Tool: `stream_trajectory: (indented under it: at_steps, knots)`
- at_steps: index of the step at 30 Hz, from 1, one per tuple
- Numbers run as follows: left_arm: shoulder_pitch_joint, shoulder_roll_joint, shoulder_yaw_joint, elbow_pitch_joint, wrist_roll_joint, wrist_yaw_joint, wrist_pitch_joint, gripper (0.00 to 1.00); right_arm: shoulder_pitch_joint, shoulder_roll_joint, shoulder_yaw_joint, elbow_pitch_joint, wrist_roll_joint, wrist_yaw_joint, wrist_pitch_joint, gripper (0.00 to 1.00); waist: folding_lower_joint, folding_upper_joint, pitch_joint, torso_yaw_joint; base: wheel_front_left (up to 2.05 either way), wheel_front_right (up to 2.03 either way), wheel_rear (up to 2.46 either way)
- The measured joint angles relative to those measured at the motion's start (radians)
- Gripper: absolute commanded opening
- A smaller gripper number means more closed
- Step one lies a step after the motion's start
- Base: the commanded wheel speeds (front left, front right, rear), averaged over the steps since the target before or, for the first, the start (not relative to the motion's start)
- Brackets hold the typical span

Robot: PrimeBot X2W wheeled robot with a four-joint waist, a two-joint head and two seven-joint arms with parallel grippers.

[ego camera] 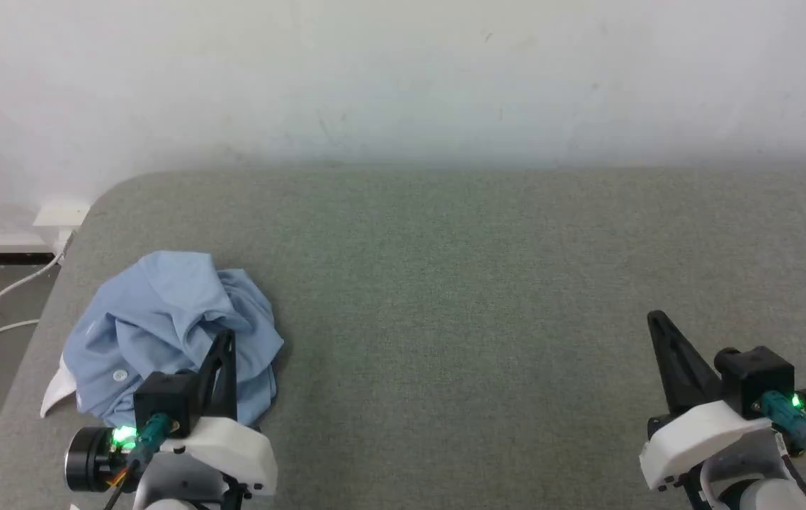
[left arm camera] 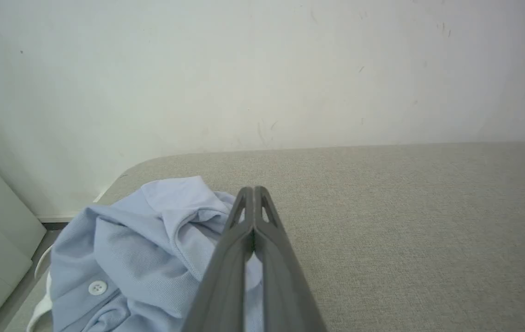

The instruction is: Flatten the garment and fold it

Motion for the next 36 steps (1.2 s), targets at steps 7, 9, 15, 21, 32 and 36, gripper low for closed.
stream_trajectory:
  at_steps: [7, 9, 15, 21, 32, 36]
  knots:
    - [0.0, 0.0, 0.0, 0.0, 0.0, 0.0, 0.0, 0.0, 0.0, 0.0, 0.0, 0.0, 0.0, 0.0, 0.0, 0.0, 0.0, 0.0, 0.0, 0.0, 0.0, 0.0, 0.0]
    - [0.0, 0.0, 0.0, 0.0, 0.0, 0.0, 0.0, 0.0, 0.0, 0.0, 0.0, 0.0, 0.0, 0.0, 0.0, 0.0, 0.0, 0.0, 0.0, 0.0, 0.0, 0.0, 0.0]
    - [0.001, 0.0, -0.002, 0.001, -0.001, 0.0, 0.0, 1.0, 0.001, -0.001, 0.0, 0.0, 0.001, 0.0, -0.001, 1.0, 0.0, 0.0, 0.0, 0.0, 0.0, 0.0, 0.0]
    - [0.001, 0.0, -0.006, 0.002, -0.012, -0.001, -0.011, 1.0, 0.001, -0.001, -0.005, 0.002, 0.005, 0.0, -0.011, 1.0, 0.0, 0.0, 0.0, 0.001, 0.0, 0.0, 0.0]
    - [0.0, 0.0, -0.011, 0.002, -0.049, 0.0, -0.033, 1.0, 0.007, -0.001, -0.016, 0.0, 0.022, 0.0, -0.032, 1.0, 0.0, 0.0, -0.002, 0.03, 0.0, 0.0, 0.0]
    - [0.0, 0.0, -0.009, 0.002, -0.059, 0.0, -0.04, 1.0, 0.007, -0.001, -0.017, -0.003, 0.027, 0.0, -0.041, 1.0, 0.0, 0.0001, -0.001, 0.054, 0.0, 0.0, 0.0]
